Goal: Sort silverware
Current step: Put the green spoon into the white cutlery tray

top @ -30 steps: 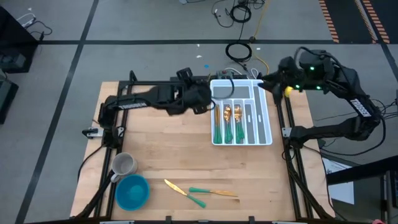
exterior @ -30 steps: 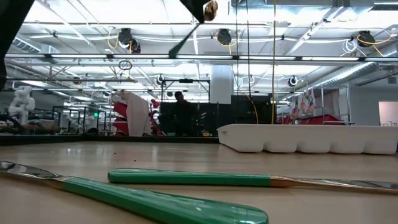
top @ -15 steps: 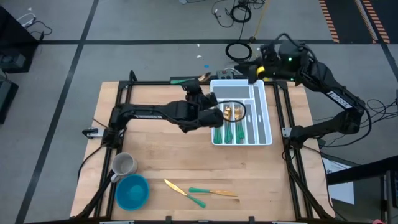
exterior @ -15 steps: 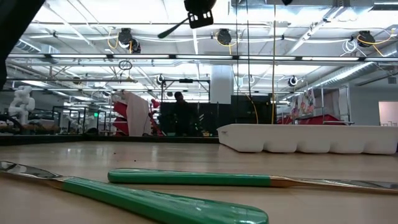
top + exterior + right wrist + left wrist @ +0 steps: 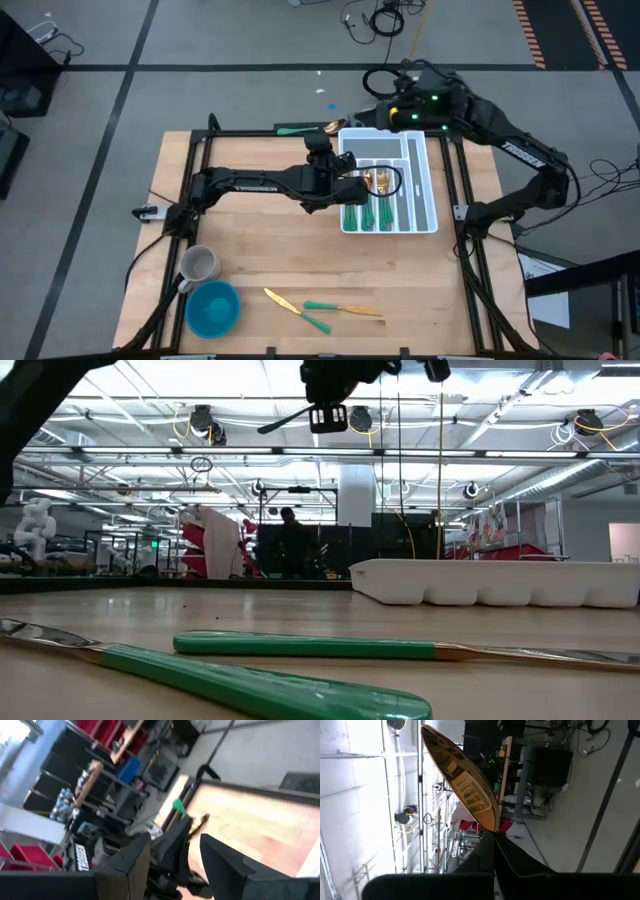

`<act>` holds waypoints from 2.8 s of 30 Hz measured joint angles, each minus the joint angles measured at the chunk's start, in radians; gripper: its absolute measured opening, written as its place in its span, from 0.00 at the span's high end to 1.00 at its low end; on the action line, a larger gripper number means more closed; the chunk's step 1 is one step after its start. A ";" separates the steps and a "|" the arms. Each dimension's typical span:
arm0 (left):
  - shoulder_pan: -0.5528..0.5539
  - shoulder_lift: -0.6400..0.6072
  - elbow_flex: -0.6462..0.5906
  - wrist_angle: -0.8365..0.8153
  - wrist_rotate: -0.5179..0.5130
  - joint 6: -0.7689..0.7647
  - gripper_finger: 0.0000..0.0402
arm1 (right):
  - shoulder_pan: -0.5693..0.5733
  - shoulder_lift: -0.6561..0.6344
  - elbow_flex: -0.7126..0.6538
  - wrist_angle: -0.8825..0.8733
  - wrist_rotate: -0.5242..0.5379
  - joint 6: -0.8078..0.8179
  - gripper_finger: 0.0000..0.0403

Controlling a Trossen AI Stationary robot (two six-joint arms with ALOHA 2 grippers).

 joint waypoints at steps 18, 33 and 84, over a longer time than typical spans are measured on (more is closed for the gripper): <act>0.002 -0.005 -0.014 -0.008 0.000 0.013 1.00 | -0.010 0.069 0.000 -0.048 -0.118 0.109 0.59; -0.040 -0.004 -0.014 -0.021 0.000 0.036 1.00 | -0.037 0.121 0.000 -0.015 -0.287 0.146 0.59; -0.039 -0.005 -0.014 -0.011 0.006 0.020 1.00 | -0.083 0.135 0.000 -0.036 -0.243 0.013 0.73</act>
